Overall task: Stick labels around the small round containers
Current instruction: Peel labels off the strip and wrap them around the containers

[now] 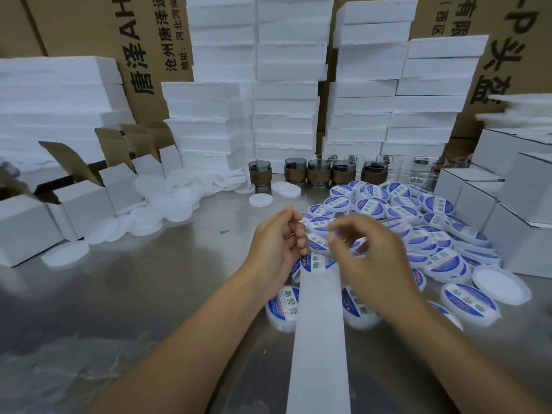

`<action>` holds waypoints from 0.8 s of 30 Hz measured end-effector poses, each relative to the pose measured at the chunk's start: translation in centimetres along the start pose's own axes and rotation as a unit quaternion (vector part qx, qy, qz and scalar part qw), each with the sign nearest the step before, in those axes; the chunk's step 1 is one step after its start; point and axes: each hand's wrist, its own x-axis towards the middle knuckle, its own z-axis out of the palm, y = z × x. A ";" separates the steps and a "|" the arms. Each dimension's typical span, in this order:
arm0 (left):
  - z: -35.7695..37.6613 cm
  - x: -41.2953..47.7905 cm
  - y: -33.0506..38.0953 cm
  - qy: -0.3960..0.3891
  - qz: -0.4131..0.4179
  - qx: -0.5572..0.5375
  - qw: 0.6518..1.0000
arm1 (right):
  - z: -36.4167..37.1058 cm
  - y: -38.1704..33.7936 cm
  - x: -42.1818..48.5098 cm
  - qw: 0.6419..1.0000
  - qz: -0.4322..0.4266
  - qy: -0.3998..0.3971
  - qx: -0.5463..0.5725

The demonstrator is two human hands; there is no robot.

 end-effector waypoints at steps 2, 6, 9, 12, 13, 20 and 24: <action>0.0 0.0 0.1 0.006 -0.007 -0.017 1.000 | 0.8 0.0 -0.6 0.995 -0.031 -0.077 -0.053; -0.2 0.0 0.3 0.014 -0.015 -0.043 0.999 | 0.8 0.8 -1.0 0.981 -0.039 -0.129 -0.137; -0.7 0.3 0.9 0.029 -0.005 -0.043 0.999 | 0.6 0.9 -1.0 0.978 -0.032 -0.130 -0.160; -2.0 1.3 2.2 0.085 0.029 0.022 0.996 | 0.6 1.0 -1.0 0.977 -0.024 -0.111 -0.182; -2.7 1.8 2.9 0.118 0.039 0.055 0.991 | 0.6 1.1 -1.0 0.976 -0.022 -0.108 -0.188; -12.2 4.9 7.3 0.230 0.124 0.574 0.776 | 0.7 1.3 -0.6 0.966 -0.012 -0.116 -0.229; -16.0 5.5 7.7 0.205 0.089 0.744 0.630 | 0.8 1.4 -0.3 0.961 -0.023 -0.123 -0.249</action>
